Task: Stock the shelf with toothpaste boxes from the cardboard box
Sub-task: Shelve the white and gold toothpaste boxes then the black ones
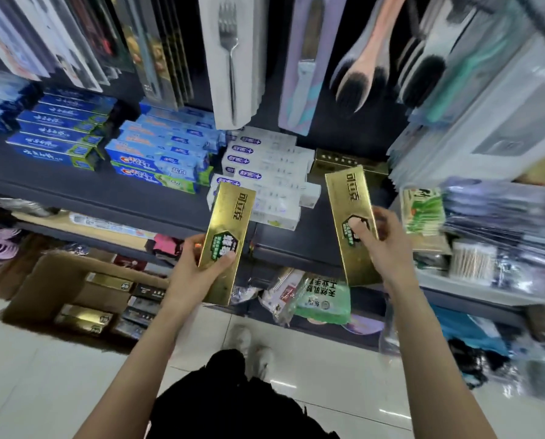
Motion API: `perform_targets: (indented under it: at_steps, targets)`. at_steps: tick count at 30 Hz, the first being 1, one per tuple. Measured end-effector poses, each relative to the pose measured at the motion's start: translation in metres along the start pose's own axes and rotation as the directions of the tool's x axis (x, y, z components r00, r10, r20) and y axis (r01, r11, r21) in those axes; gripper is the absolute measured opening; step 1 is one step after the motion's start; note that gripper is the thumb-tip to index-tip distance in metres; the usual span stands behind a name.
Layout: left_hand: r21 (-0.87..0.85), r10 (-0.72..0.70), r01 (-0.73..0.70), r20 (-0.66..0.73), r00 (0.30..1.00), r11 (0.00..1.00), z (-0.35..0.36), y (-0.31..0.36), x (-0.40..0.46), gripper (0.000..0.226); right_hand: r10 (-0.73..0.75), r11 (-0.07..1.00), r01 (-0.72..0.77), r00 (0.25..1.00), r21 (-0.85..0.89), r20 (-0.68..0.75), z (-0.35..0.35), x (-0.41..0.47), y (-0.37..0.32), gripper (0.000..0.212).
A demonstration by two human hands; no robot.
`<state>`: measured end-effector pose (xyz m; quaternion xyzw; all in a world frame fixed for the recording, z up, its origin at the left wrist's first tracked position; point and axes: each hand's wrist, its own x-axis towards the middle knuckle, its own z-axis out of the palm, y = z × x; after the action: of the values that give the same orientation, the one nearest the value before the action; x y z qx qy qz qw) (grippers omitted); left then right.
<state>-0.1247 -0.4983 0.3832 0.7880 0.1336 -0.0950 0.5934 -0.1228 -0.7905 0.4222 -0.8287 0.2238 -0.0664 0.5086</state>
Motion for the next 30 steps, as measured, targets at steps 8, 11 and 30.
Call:
perform_targets:
  at_steps: [8, 11, 30]
  targets:
    - [-0.017, 0.016, -0.015, 0.094, 0.995, 1.0, 0.047, 0.02, 0.032, 0.063, -0.378, 0.466, 0.253, 0.923, -0.848, 0.068, -0.051, 0.05, -0.008, 0.057]
    - [-0.021, 0.003, -0.001, 0.102, 0.995, 1.0, 0.053, 0.024, 0.046, 0.075, -0.433, 0.347, 0.312, 0.89, -0.884, 0.144, -0.041, 0.085, -0.015, 0.055]
    - [-0.119, -0.008, 0.025, 0.142, 0.99, 0.993, 0.05, 0.047, 0.077, 0.041, -0.39, 0.626, 0.355, 0.914, -0.694, 0.115, 0.068, 0.174, 0.01, 0.04]
